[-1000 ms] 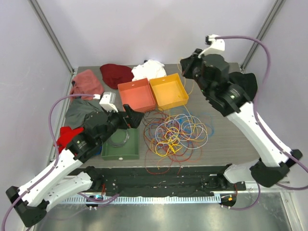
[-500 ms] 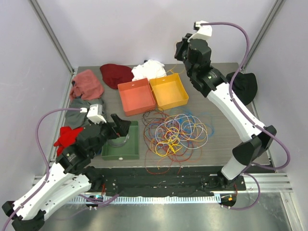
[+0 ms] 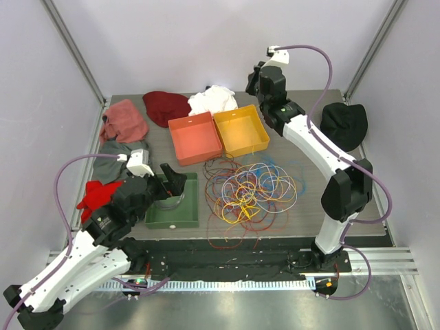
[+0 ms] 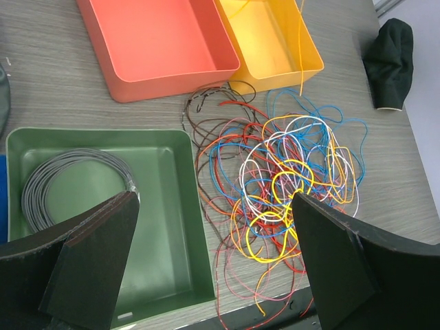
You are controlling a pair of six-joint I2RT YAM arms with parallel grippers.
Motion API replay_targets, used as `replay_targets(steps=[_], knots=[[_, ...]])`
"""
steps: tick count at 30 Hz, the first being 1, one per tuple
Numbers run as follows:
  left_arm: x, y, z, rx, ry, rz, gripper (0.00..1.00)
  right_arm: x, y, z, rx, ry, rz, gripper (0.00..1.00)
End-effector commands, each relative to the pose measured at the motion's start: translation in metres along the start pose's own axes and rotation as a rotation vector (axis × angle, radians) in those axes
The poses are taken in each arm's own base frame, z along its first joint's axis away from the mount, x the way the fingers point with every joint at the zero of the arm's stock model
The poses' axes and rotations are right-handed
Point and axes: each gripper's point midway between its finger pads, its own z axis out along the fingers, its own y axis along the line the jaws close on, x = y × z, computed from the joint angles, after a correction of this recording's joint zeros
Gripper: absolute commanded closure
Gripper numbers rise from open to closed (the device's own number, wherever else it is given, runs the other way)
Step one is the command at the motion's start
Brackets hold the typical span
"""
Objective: Untangle the cables
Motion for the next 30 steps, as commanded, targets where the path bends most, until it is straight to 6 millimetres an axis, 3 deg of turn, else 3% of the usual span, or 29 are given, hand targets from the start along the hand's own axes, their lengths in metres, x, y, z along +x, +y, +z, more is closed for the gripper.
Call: replay_targets(steps=[1, 7, 12, 14, 15, 16, 17, 19, 21, 22, 24, 25, 26, 27, 28, 29, 30], knots=[[-0.003, -0.001, 0.002, -0.010, -0.010, -0.013, 0.00, -0.004, 0.016, 0.013, -0.068, -0.059, 0.050, 0.99], [0.002, -0.001, 0.004, -0.011, 0.008, -0.015, 0.00, 0.031, 0.019, 0.041, -0.088, 0.002, 0.030, 0.99], [0.005, 0.001, 0.004, -0.020, 0.019, -0.017, 0.00, 0.084, 0.001, 0.067, -0.018, 0.144, -0.013, 0.99], [0.007, 0.003, 0.004, -0.028, 0.022, -0.019, 0.00, 0.107, -0.009, 0.066, 0.011, 0.189, -0.028, 0.69], [0.006, 0.004, 0.004, -0.026, 0.016, -0.021, 0.00, 0.107, -0.013, 0.064, 0.025, 0.190, -0.028, 0.58], [0.008, 0.005, 0.004, -0.029, 0.019, -0.019, 0.00, 0.107, -0.017, 0.061, 0.039, 0.190, -0.026, 0.44], [0.007, 0.005, 0.004, -0.027, 0.017, -0.021, 0.00, 0.115, -0.022, 0.058, 0.054, 0.196, -0.021, 0.37], [0.007, 0.003, 0.005, -0.024, 0.015, -0.019, 0.00, 0.093, -0.022, 0.047, 0.058, 0.146, -0.003, 0.22], [0.007, 0.001, 0.008, -0.024, 0.020, -0.013, 0.00, 0.081, -0.020, 0.039, 0.054, 0.112, 0.005, 0.21], [0.007, 0.000, 0.009, -0.022, 0.021, -0.013, 0.00, 0.063, -0.017, 0.030, 0.048, 0.082, 0.017, 0.20], [0.005, -0.004, 0.011, -0.012, 0.022, -0.014, 0.00, 0.058, -0.018, 0.017, 0.064, 0.077, 0.013, 0.20], [0.007, -0.005, 0.013, -0.014, 0.029, -0.013, 0.00, 0.039, -0.016, 0.004, 0.059, 0.045, 0.028, 0.20], [0.007, -0.007, 0.015, -0.006, 0.030, -0.016, 0.00, 0.052, -0.021, -0.005, 0.072, 0.070, 0.021, 0.20], [0.009, -0.008, 0.016, -0.003, 0.035, -0.022, 0.00, 0.051, -0.019, -0.016, 0.069, 0.066, 0.023, 0.20], [0.011, -0.008, 0.018, -0.004, 0.041, -0.021, 0.00, 0.037, -0.016, -0.033, 0.054, 0.042, 0.043, 0.20], [0.010, -0.011, 0.020, 0.007, 0.037, -0.028, 0.00, 0.059, -0.025, -0.045, 0.062, 0.082, 0.027, 0.21], [0.014, -0.013, 0.021, 0.016, 0.050, -0.031, 0.00, 0.064, -0.025, -0.056, 0.049, 0.090, 0.027, 0.22]])
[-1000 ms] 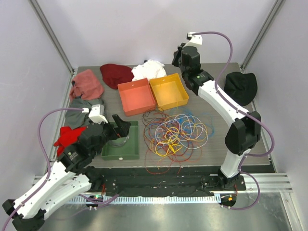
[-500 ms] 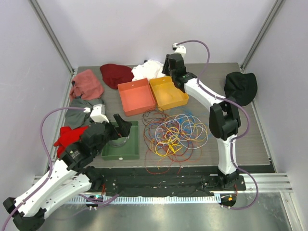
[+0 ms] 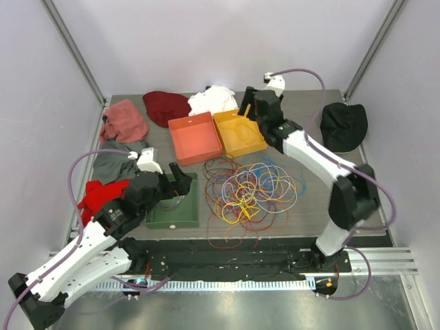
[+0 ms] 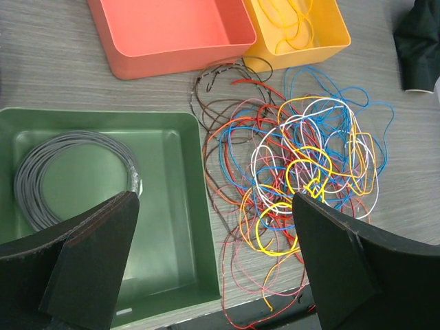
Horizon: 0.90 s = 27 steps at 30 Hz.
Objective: Untangle the cables
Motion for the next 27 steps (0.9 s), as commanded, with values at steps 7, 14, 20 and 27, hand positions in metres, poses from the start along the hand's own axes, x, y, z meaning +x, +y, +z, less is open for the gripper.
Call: replay_targets(steps=[7, 14, 20, 27], knots=[[0.007, -0.029, 0.023, 0.076, 0.049, -0.048, 0.00, 0.075, 0.001, -0.140, -0.145, 0.065, -0.050, 0.30], [0.024, -0.039, 0.041, 0.084, 0.121, -0.062, 0.00, 0.134, -0.062, -0.185, -0.034, 0.119, -0.031, 0.35], [0.037, -0.041, 0.049, 0.076, 0.171, -0.073, 0.00, 0.158, -0.087, -0.194, 0.008, 0.159, -0.037, 0.44], [0.038, -0.042, 0.050, 0.082, 0.173, -0.084, 0.00, 0.171, -0.075, -0.185, -0.034, 0.180, -0.033, 0.45]])
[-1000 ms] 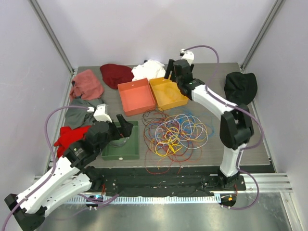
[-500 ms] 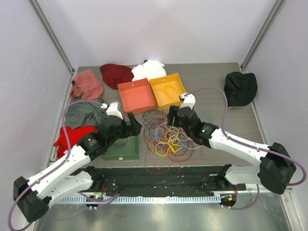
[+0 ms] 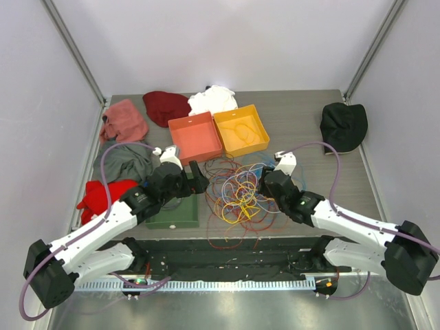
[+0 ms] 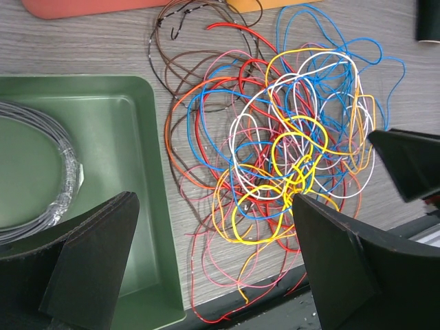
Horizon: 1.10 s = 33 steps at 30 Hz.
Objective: Untangle the cables
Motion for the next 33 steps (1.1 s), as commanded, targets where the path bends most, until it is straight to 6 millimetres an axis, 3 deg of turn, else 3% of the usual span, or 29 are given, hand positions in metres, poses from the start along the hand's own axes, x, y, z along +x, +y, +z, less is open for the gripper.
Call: replay_targets(steps=[1, 8, 10, 12, 13, 16, 20, 24, 26, 28, 29, 32, 33], knots=[[-0.014, -0.018, -0.003, 0.063, -0.045, -0.029, 0.00, -0.007, 0.013, 0.009, -0.021, -0.031, 0.037, 0.45], [-0.011, -0.013, -0.002, 0.050, -0.043, -0.027, 0.00, 0.012, 0.017, 0.026, -0.001, 0.025, -0.004, 0.45], [-0.011, -0.013, -0.002, 0.053, -0.041, -0.027, 0.00, 0.008, 0.023, 0.031, -0.009, 0.009, 0.009, 0.48], [-0.010, -0.012, -0.002, 0.049, -0.038, -0.022, 0.00, 0.008, 0.025, 0.035, -0.004, 0.015, 0.003, 0.58], [-0.011, -0.013, -0.002, 0.051, -0.040, -0.021, 0.00, 0.007, 0.025, 0.035, 0.000, 0.011, 0.002, 0.73], [-0.011, -0.010, -0.005, 0.044, -0.050, -0.015, 0.00, -0.009, 0.030, 0.029, -0.019, -0.025, 0.019, 0.90], [-0.013, -0.007, -0.008, 0.043, -0.065, -0.015, 0.00, -0.043, 0.047, 0.009, -0.082, -0.078, 0.031, 0.91], [-0.012, -0.007, -0.007, 0.044, -0.061, -0.016, 0.00, -0.090, 0.073, -0.025, -0.182, -0.163, 0.039, 0.99], [-0.012, -0.008, -0.007, 0.049, -0.061, -0.018, 0.00, -0.126, 0.086, -0.050, -0.242, -0.238, 0.043, 0.99], [-0.011, -0.008, -0.006, 0.049, -0.061, -0.021, 0.00, -0.149, 0.097, -0.069, -0.291, -0.286, 0.043, 0.99], [-0.012, -0.009, -0.007, 0.055, -0.066, -0.023, 0.00, -0.173, 0.103, -0.084, -0.316, -0.327, 0.057, 0.99], [-0.013, -0.011, -0.008, 0.062, -0.066, -0.025, 0.00, -0.206, 0.111, -0.103, -0.341, -0.381, 0.036, 0.99], [-0.013, -0.010, -0.008, 0.061, -0.066, -0.026, 0.00, -0.233, 0.115, -0.119, -0.358, -0.432, 0.037, 0.99]])
